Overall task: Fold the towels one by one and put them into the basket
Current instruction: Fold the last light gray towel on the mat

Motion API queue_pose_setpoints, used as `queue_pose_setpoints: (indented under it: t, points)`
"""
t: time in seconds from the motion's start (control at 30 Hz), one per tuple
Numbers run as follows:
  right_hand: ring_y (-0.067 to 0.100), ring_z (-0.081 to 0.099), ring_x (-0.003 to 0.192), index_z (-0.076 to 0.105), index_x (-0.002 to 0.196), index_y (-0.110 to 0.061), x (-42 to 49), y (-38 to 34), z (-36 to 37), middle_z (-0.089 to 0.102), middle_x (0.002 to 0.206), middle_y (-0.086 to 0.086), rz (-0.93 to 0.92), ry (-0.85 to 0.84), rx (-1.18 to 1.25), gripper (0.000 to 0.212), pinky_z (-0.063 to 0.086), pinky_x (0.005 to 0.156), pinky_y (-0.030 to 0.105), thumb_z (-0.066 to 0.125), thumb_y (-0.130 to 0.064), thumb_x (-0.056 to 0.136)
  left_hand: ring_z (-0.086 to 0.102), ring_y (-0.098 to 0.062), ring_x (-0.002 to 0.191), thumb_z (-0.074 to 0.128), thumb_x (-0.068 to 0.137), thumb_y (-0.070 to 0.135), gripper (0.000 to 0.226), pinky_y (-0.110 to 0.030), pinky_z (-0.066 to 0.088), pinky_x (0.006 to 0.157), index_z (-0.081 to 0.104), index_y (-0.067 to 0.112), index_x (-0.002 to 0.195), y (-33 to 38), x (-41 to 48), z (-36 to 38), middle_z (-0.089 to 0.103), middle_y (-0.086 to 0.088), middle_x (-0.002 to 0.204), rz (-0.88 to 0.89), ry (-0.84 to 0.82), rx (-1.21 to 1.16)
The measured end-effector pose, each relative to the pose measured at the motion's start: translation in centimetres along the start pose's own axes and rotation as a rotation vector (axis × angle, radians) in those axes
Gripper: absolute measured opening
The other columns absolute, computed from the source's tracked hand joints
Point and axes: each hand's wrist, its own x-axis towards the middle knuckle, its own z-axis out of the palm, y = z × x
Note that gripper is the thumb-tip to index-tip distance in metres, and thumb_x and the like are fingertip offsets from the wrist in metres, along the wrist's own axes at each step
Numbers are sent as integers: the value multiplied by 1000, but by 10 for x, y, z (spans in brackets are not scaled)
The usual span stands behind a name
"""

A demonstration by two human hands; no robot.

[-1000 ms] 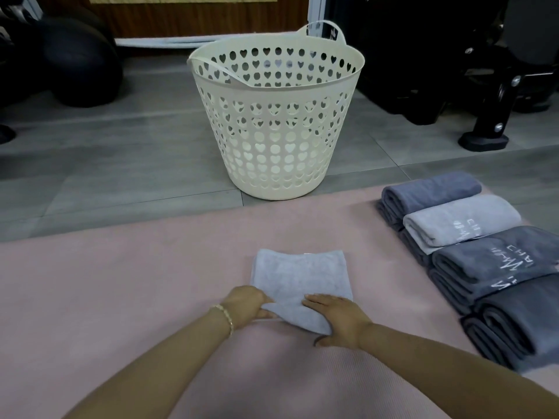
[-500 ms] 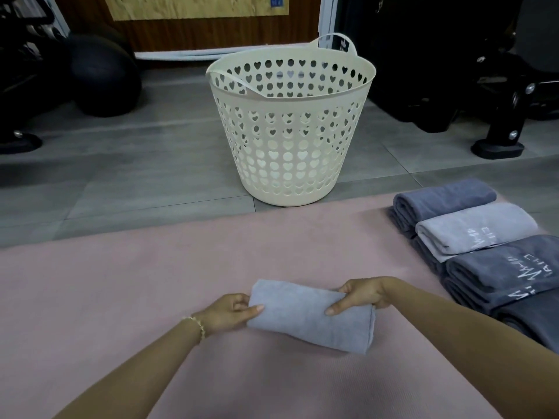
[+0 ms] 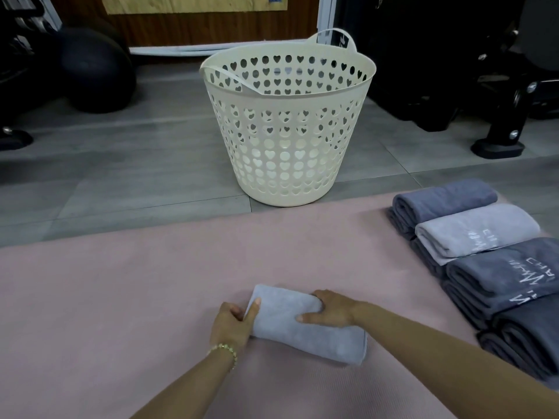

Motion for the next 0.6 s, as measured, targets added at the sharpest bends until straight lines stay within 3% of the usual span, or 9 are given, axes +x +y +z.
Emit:
queue_pose_setpoints:
  t: [0.07, 0.17, 0.23, 0.3, 0.33, 0.43, 0.47, 0.53, 0.6]
  points:
    - [18, 55, 115, 47, 132, -23, 5, 1, 11, 55, 131, -4, 52, 80, -40, 88, 45, 96, 32, 59, -79, 65, 56, -17, 65, 69, 73, 54, 53, -25, 44, 63, 52, 4, 74, 0, -12, 11, 58, -2, 72, -125, 28, -162]
    - [17, 59, 110, 55, 126, -23, 6, 4, 14, 60, 125, -4, 101, 97, 70, 102, 48, 91, 30, 59, -88, 47, 65, -29, 97, 68, 78, 48, 62, -32, 49, 80, 63, -9, 102, 11, -40, 32, 67, -21, 104, -292, 88, -375]
    - [15, 62, 103, 61, 121, -21, 3, 6, 18, 65, 118, -3, 115, 88, 240, 89, 51, 91, 30, 66, -80, 53, 64, -28, 104, 67, 70, 63, 76, -36, 50, 91, 63, -1, 112, 21, -66, 46, 67, -17, 111, -321, -120, -504]
    - [16, 66, 99, 62, 119, -15, -3, 7, 26, 68, 113, 0, 117, 70, 459, 77, 53, 91, 32, 71, -67, 64, 65, -23, 102, 72, 46, 76, 94, -39, 52, 92, 60, 10, 112, 30, -87, 56, 69, -7, 108, -363, -318, -634]
    - [17, 67, 97, 62, 119, -10, -7, 7, 30, 69, 111, 3, 116, 66, 578, 73, 54, 91, 33, 71, -62, 69, 66, -22, 100, 74, 51, 72, 87, -39, 53, 90, 57, 12, 111, 34, -92, 59, 68, -6, 108, -353, -327, -654]
    - [20, 69, 94, 61, 119, -1, -24, 0, 31, 71, 107, 9, 64, 130, 903, 63, 56, 87, 34, 67, -49, 80, 68, -23, 93, 65, 87, 32, 27, -40, 56, 82, 58, 11, 103, 58, -89, 60, 70, -10, 104, -225, -228, -646]
    - [22, 70, 94, 61, 119, -1, -30, -3, 23, 72, 106, 10, 35, 168, 987, 59, 56, 85, 34, 66, -47, 82, 68, -23, 93, 64, 88, 25, 22, -41, 56, 83, 60, 11, 105, 72, -87, 57, 71, -10, 104, -147, -245, -650]
    - [24, 69, 97, 61, 121, -4, -49, -9, -4, 72, 106, 11, -44, 207, 1143, 51, 57, 82, 33, 62, -42, 87, 68, -22, 97, 65, 88, 18, 32, -39, 56, 85, 56, 7, 116, 106, -80, 49, 69, -7, 108, 20, -325, -650]
    - [26, 66, 106, 59, 123, -8, -73, -9, -39, 69, 113, 12, -123, 181, 1285, 47, 53, 91, 36, 56, -42, 90, 65, -16, 98, 66, 87, 21, 45, -31, 56, 81, 42, 11, 124, 146, -74, 43, 63, 0, 114, 136, -441, -540]
